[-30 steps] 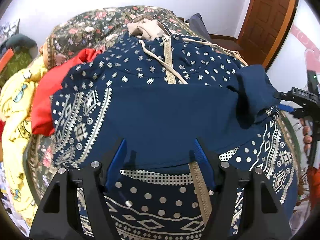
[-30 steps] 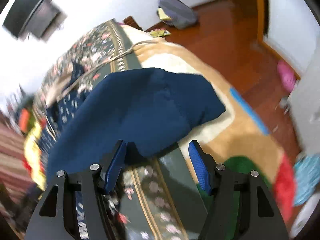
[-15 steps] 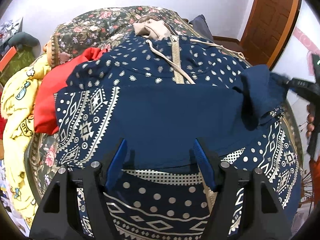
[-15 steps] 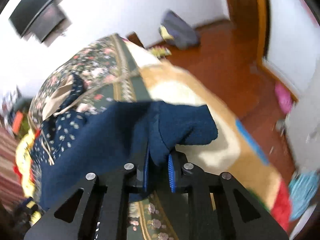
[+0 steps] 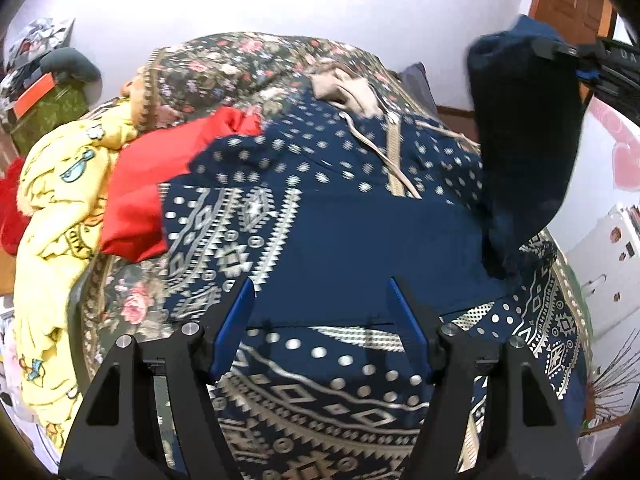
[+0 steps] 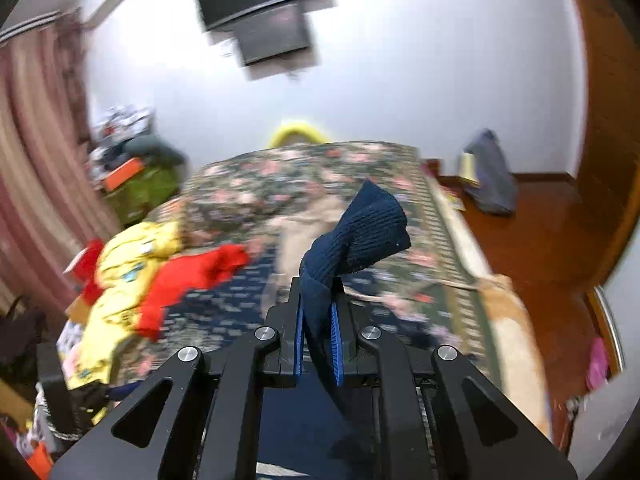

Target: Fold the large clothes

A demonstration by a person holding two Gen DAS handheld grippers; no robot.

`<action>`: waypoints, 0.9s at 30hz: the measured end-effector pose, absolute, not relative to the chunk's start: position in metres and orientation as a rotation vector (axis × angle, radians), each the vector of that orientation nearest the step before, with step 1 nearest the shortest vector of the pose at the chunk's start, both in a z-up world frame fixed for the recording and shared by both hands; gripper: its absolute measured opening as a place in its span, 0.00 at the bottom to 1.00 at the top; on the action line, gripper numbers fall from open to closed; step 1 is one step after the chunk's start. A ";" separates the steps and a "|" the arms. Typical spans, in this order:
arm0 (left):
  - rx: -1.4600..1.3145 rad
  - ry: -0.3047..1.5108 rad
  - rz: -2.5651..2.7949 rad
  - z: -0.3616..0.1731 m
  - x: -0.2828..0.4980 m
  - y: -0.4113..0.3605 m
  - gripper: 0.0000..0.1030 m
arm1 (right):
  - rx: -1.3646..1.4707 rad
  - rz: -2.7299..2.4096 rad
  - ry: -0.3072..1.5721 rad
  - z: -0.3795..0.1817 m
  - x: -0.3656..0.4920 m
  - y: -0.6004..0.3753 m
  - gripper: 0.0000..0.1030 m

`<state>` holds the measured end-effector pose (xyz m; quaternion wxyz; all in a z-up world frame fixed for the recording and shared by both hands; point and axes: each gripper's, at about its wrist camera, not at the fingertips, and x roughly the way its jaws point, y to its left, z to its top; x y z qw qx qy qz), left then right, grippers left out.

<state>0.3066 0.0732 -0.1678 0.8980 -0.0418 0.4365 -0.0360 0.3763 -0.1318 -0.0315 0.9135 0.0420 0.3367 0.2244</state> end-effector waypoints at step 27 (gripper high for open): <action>-0.190 0.964 0.104 -0.185 0.257 0.168 0.65 | -0.191 0.698 1.173 -0.180 0.336 0.029 0.33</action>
